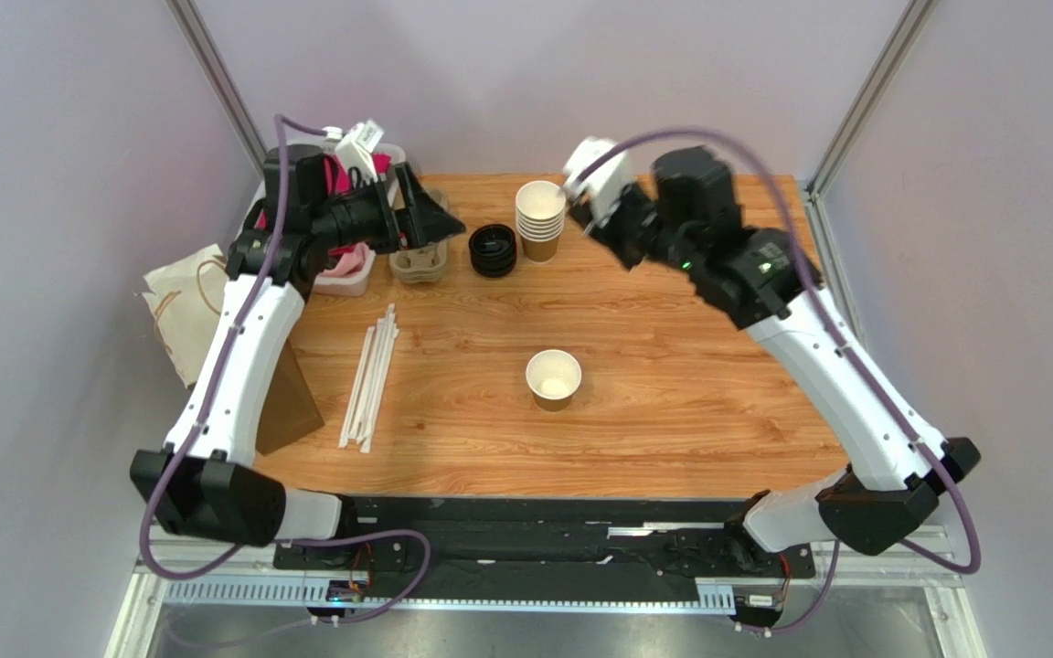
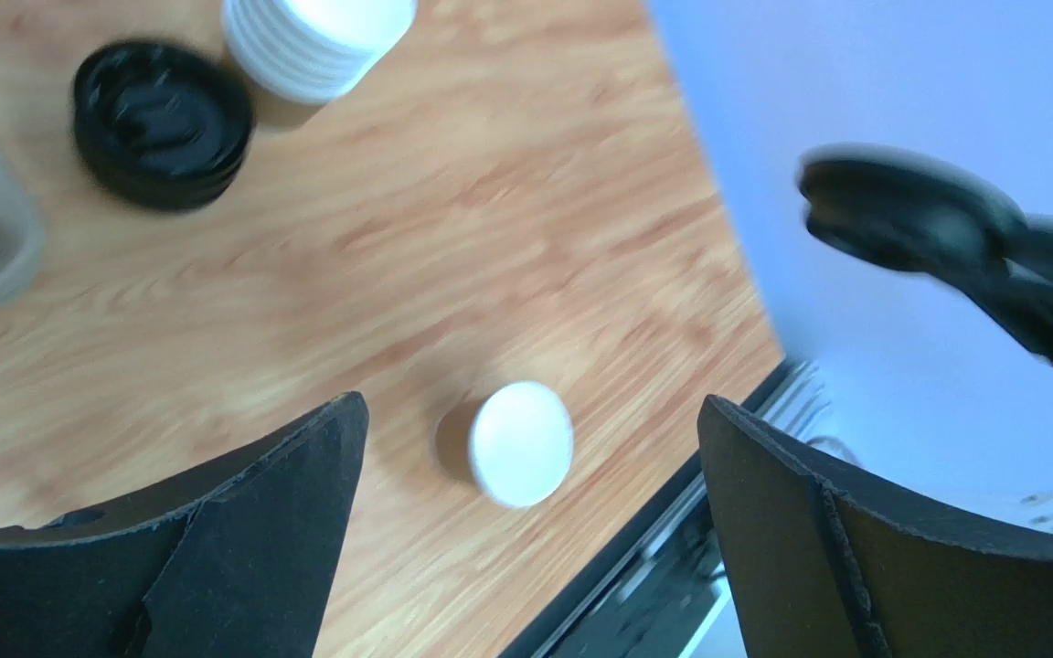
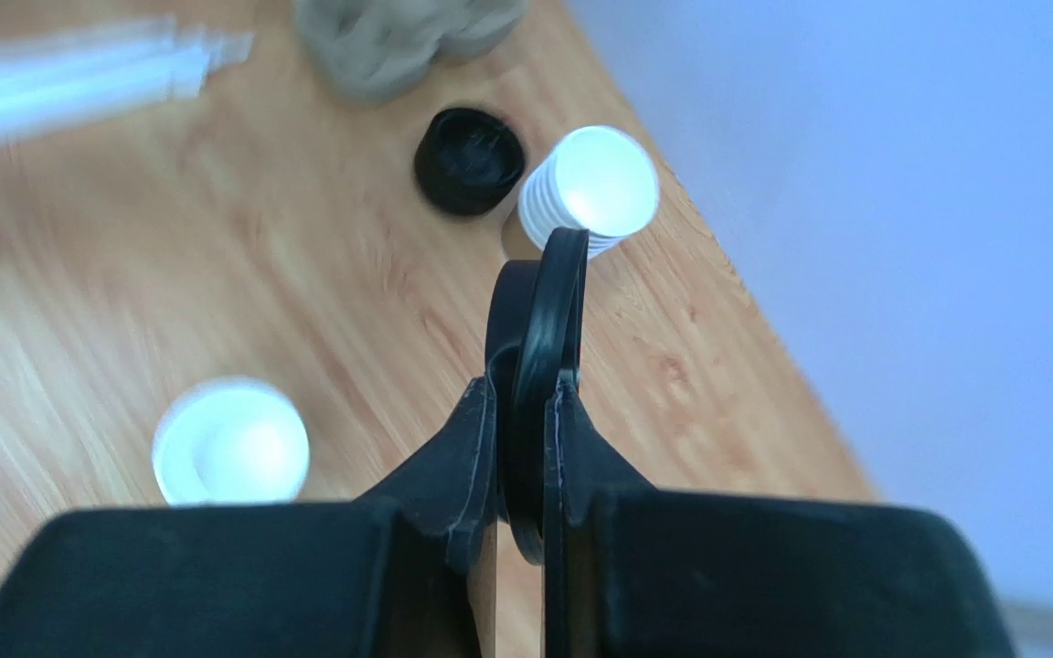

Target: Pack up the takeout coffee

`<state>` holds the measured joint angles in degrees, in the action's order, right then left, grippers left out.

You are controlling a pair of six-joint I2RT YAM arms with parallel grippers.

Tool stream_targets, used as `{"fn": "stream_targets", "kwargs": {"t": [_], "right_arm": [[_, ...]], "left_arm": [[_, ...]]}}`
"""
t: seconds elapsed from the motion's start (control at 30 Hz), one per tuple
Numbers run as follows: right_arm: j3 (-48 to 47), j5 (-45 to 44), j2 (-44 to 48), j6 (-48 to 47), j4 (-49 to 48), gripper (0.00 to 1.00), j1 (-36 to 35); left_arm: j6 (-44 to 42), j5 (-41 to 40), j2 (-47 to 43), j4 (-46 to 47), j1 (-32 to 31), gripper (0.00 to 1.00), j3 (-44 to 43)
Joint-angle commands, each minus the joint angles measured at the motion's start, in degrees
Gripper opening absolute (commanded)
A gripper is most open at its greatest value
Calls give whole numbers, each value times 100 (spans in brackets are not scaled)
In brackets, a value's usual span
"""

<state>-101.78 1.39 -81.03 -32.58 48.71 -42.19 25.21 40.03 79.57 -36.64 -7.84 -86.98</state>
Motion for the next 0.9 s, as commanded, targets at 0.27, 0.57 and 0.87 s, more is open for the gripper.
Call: {"fn": "stream_targets", "kwargs": {"t": [0.27,0.57,0.87], "right_arm": [[720,-428,808,6086,-4017,0,1284],[1598,-1176,931,6554,-4632,0,1205],[1837,-1369,940,6360,-4818,0,783]], "left_arm": [[3121,-1172,-250,3190,-1016,80,227],[3551,-1295,260,3049,-1738,72,-548],[3816,-1428,674,2917,-2178,55,-891]]}}
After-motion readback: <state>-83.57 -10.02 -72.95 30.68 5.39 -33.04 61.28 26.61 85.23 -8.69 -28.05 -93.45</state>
